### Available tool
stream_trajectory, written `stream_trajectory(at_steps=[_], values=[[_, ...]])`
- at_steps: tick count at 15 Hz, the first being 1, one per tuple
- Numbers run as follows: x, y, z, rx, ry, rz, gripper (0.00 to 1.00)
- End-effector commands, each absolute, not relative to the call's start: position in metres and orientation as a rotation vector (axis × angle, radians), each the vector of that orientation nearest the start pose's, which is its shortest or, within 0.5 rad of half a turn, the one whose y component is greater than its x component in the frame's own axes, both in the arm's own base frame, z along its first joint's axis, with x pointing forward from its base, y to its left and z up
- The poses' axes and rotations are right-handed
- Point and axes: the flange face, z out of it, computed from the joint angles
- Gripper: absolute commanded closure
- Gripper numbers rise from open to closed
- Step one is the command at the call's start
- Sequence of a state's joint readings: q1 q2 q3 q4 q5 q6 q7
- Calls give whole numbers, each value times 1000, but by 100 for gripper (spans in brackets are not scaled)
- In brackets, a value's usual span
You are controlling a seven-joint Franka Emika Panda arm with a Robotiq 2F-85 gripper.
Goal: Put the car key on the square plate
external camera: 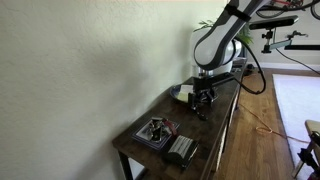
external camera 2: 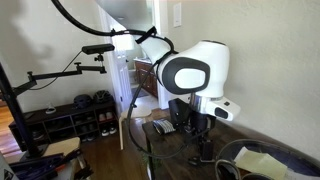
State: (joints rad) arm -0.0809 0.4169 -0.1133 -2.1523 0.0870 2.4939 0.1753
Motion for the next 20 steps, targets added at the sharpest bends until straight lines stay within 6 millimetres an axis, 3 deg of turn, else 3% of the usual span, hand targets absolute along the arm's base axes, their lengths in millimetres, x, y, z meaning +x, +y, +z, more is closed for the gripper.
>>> stream_trajectory(at_steps=[1,12,14,20], values=[[554,-116,189,-3051,735,106,0],[554,-119,172,-3042,755,150,0],[553,-119,173,-3040,751,146,28],[553,-120,174,-3020,757,143,67]])
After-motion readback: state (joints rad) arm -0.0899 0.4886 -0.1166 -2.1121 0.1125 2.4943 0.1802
